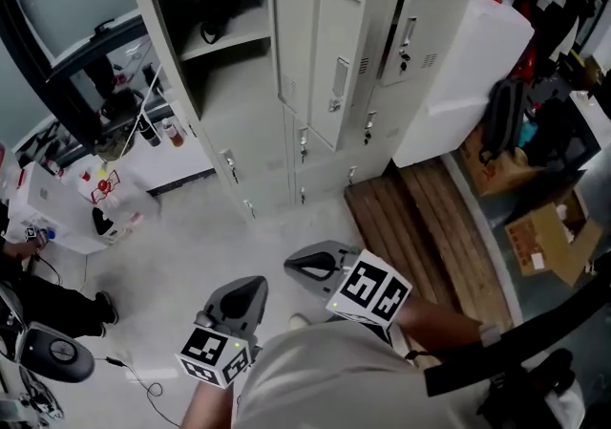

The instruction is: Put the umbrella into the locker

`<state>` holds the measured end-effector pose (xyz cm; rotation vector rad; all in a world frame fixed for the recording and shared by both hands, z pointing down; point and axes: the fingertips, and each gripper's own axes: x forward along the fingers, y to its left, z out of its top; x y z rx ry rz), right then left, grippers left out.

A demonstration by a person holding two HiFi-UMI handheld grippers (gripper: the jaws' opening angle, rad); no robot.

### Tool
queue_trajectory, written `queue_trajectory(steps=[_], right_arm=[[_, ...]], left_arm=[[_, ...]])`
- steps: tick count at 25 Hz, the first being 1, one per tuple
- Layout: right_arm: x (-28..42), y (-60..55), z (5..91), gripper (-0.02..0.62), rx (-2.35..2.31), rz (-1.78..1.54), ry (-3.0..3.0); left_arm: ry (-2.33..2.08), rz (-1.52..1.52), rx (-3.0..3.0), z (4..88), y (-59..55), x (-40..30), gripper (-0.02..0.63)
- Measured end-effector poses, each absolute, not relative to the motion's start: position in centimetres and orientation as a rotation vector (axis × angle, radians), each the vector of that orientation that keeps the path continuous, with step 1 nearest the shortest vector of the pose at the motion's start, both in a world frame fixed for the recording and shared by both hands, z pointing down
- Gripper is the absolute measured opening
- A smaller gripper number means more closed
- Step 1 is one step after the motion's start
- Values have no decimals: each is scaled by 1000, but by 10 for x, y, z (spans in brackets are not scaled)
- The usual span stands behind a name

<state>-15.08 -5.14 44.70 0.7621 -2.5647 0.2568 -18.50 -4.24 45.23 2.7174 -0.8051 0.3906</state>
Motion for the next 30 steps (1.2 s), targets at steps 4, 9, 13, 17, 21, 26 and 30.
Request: queue_trajectory(steps=[4,9,13,17,21,26,30], right_arm=[[-158,-48,446,15,755,249,-2570],[-165,-41,448,15,726,238,-2567],[-166,-36,451,15,713,239,-2560],[-164,-34,452,15,724,238,-2554],[-163,-33,451,15,732,234,-2550],[-163,-30,451,15,734,231,-2549],[-163,-26,451,15,726,235,-2547]], left_arm=[[-811,398,2710,455,-38,-191,9],[-826,414,2691,463,-30,-199,9],[-832,426,2674,470,-25,-202,11],[-819,435,2676,473,-23,-200,9],[-807,433,2684,473,-22,-196,9],[-791,437,2685,475,-19,-194,11],[-793,443,2680,476,-16,-196,9]])
